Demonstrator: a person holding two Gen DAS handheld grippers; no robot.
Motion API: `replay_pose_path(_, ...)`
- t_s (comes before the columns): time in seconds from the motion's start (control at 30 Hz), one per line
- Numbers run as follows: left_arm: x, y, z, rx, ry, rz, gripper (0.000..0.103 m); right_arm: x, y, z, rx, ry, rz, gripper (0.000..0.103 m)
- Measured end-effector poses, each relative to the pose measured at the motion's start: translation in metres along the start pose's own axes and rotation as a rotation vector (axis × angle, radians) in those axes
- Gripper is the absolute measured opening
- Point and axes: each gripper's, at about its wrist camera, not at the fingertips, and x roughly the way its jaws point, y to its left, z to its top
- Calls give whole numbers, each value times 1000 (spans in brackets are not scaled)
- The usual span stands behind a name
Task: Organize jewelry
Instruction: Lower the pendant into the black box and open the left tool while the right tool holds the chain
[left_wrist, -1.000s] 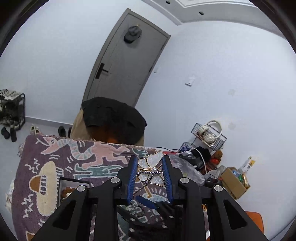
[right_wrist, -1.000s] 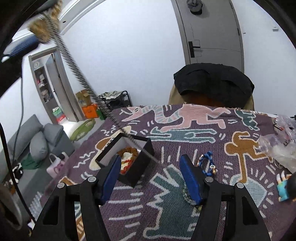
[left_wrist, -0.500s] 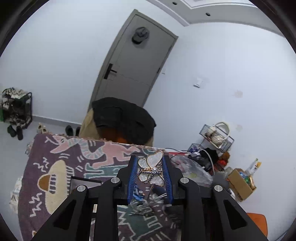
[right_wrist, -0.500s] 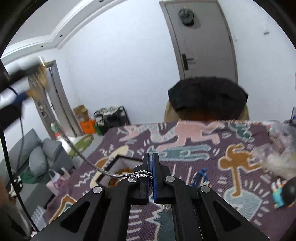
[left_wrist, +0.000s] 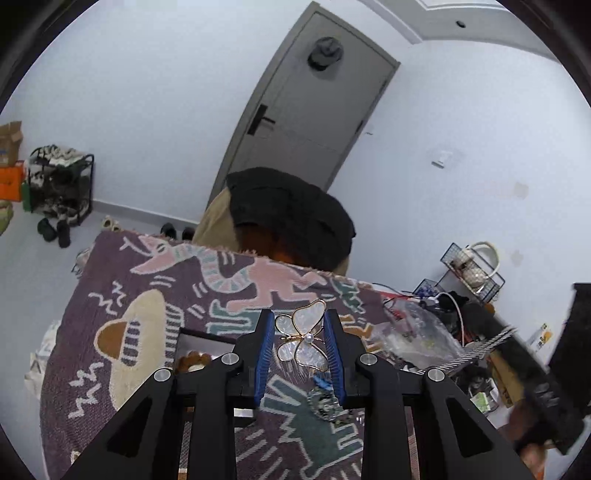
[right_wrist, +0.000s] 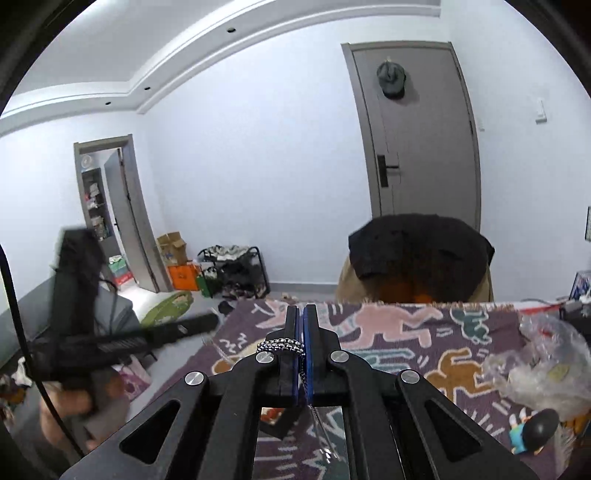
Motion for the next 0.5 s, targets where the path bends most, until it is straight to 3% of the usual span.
replay_pose_path(0.5, 42, 56, -23, -63, 88, 94, 29, 21, 20, 7, -9, 27, 11, 3)
